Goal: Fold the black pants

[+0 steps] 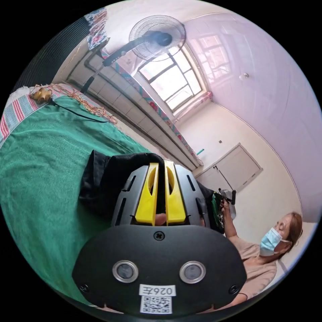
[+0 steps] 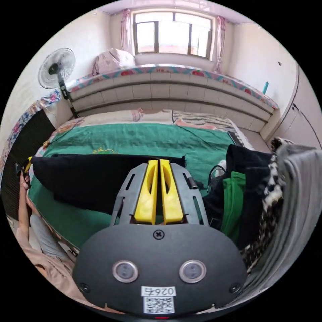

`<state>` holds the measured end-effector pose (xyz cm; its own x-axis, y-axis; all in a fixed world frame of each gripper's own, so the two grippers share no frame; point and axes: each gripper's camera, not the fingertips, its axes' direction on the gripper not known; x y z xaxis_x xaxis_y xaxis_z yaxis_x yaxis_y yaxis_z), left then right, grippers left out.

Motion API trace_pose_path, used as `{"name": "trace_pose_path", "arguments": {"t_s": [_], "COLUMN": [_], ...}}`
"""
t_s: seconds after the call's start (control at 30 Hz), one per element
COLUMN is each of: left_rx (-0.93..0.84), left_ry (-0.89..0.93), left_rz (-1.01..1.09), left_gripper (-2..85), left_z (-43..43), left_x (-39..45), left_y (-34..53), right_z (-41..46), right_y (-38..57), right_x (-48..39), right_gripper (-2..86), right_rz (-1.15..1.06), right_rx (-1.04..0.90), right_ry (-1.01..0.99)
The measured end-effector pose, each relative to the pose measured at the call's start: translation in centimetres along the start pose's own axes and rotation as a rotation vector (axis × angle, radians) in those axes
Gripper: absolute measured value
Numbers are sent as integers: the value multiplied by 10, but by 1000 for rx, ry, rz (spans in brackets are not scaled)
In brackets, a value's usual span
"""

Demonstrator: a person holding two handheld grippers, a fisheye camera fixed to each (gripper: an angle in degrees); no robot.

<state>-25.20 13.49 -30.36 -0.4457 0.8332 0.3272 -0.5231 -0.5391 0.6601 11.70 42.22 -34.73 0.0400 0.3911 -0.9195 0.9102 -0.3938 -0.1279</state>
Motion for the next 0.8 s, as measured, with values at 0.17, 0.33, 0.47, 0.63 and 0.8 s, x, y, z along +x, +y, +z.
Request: {"name": "trace_pose_path", "arguments": {"t_s": [0.17,0.33,0.47,0.63,0.8], "left_rx": [-64,-196,-254,-301,-474], "left_ry": [45,-145,-195,-477,-659], "left_rz": [-82,83,177,256,269], "left_gripper": [108,84,80,186,135], "left_z": [71,96,115,160,220], "left_x": [-25,12,40,49,23], "left_y": [-23,0,15,15,23], "right_z": [176,195,183,171,198], "right_y": [1,157,315,442,497], "right_x": [124,237,396,556,636], "right_gripper": [80,61,57,65,47], "right_rz": [83,111,291,440,404], "right_rx": [-202,-188,-171,-148,-217], "right_ry": [175,122,36,-77,-41]}}
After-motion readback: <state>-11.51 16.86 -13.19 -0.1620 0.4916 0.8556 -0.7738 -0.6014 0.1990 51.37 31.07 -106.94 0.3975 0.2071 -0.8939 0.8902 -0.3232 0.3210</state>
